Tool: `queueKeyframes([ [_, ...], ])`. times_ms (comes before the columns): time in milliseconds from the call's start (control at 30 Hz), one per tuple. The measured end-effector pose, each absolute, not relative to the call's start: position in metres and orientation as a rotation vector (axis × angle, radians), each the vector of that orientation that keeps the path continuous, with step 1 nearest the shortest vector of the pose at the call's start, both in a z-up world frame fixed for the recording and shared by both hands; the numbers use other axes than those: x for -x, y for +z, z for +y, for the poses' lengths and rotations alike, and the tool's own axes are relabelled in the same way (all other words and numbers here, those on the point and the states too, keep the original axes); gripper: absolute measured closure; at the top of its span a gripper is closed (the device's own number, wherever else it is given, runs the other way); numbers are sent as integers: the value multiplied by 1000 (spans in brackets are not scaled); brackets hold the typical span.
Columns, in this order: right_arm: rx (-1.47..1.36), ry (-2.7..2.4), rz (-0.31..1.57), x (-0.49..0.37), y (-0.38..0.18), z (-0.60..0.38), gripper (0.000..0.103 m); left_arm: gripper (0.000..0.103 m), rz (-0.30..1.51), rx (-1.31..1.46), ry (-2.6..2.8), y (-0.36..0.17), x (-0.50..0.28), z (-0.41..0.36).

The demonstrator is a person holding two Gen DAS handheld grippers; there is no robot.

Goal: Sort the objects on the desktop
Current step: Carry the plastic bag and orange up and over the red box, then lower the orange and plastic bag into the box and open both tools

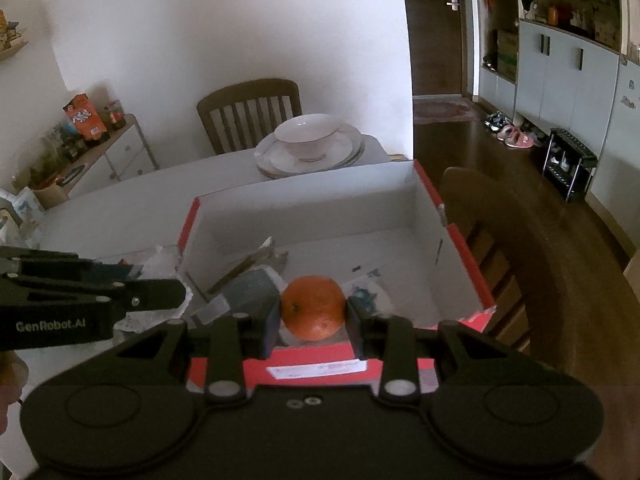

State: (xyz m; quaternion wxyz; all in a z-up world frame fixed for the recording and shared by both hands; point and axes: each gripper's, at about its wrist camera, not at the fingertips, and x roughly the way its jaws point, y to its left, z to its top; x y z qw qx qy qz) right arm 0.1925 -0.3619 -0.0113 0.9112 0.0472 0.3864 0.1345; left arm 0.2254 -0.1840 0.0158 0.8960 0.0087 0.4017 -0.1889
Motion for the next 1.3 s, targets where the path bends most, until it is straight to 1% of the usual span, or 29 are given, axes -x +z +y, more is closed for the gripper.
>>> queueKeyframes([
  [433,-59,283,815,-239,-20,-378,69,73,851,-73,-387,12,-284,-211],
  [833,-14,320,877,-291,-39,-374,69,73,951,-112,-384,-23,-354,-227],
  [1300,102,328,957,-339,-72,-358,69,73,1015,-203,-421,-58,-397,-244],
])
